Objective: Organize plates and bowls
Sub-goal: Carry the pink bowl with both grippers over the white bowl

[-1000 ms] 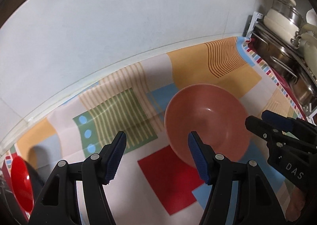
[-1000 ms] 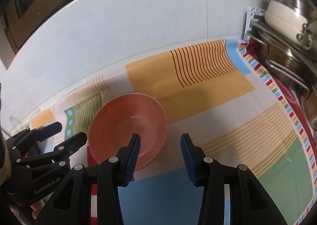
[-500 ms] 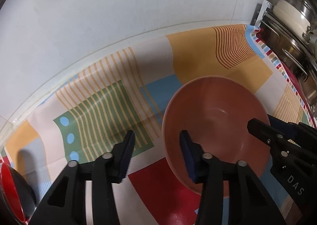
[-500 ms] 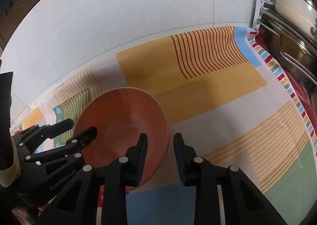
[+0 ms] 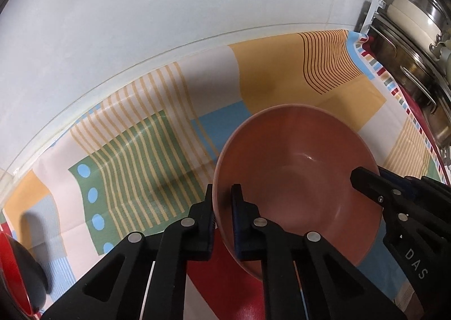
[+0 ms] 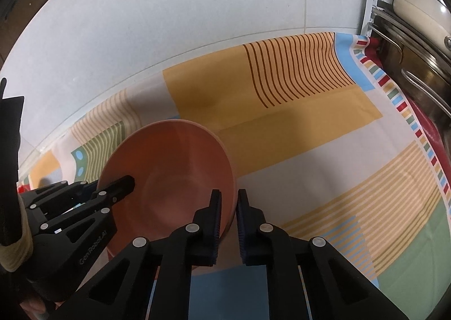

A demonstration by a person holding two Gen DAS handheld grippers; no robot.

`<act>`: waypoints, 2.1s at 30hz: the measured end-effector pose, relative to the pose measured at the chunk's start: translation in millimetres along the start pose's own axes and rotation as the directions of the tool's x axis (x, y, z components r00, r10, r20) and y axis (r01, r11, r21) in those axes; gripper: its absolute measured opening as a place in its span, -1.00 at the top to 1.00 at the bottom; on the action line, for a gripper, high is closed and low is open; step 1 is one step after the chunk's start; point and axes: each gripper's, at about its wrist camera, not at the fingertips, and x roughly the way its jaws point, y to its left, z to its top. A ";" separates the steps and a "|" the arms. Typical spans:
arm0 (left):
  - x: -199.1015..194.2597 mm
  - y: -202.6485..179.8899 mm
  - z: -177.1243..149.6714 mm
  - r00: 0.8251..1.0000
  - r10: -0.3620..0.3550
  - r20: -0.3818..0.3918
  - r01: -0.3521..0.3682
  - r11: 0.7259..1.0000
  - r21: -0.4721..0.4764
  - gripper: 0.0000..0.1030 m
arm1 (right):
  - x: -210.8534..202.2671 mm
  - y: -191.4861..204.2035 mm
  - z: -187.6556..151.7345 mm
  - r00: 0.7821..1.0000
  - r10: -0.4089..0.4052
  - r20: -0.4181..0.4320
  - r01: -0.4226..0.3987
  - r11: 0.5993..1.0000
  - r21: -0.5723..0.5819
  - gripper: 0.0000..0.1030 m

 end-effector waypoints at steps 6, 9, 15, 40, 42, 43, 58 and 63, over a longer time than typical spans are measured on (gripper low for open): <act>-19.6 4.4 -6.4 1.000 0.004 0.023 -0.004 1.000 -0.011 0.78 | -12.7 3.6 -2.9 1.000 0.007 0.017 -0.007 1.000 -0.002 0.79; -34.1 4.0 -11.6 0.999 0.005 0.036 -0.004 1.000 -0.019 0.78 | -23.6 6.3 -5.4 1.000 0.012 0.028 -0.012 1.000 -0.007 0.78; -64.6 2.4 -26.3 0.998 0.013 0.062 -0.011 0.999 -0.031 0.78 | -52.8 14.5 -15.4 0.998 0.016 0.055 -0.015 0.999 -0.031 0.78; -166.0 -13.2 -125.3 0.992 0.018 0.121 -0.003 0.993 -0.122 0.77 | -155.2 34.7 -97.8 0.991 0.064 0.117 -0.053 0.995 -0.088 0.78; -171.5 -14.3 -134.6 0.992 0.018 0.124 -0.002 0.992 -0.126 0.77 | -161.3 36.9 -106.6 0.991 0.069 0.115 -0.059 0.994 -0.088 0.78; -174.5 -15.1 -139.6 0.992 0.018 0.125 -0.002 0.992 -0.127 0.77 | -163.5 37.6 -109.7 0.991 0.070 0.115 -0.060 0.994 -0.089 0.78; -188.1 -21.3 -191.9 0.994 0.000 0.112 0.018 0.986 -0.163 0.76 | -187.5 48.1 -157.3 0.993 0.074 0.088 -0.063 0.991 -0.121 0.78; -185.1 -25.6 -203.1 0.996 0.006 0.095 0.008 0.988 -0.155 0.76 | -183.5 45.2 -169.2 0.995 0.081 0.053 -0.075 0.990 -0.122 0.78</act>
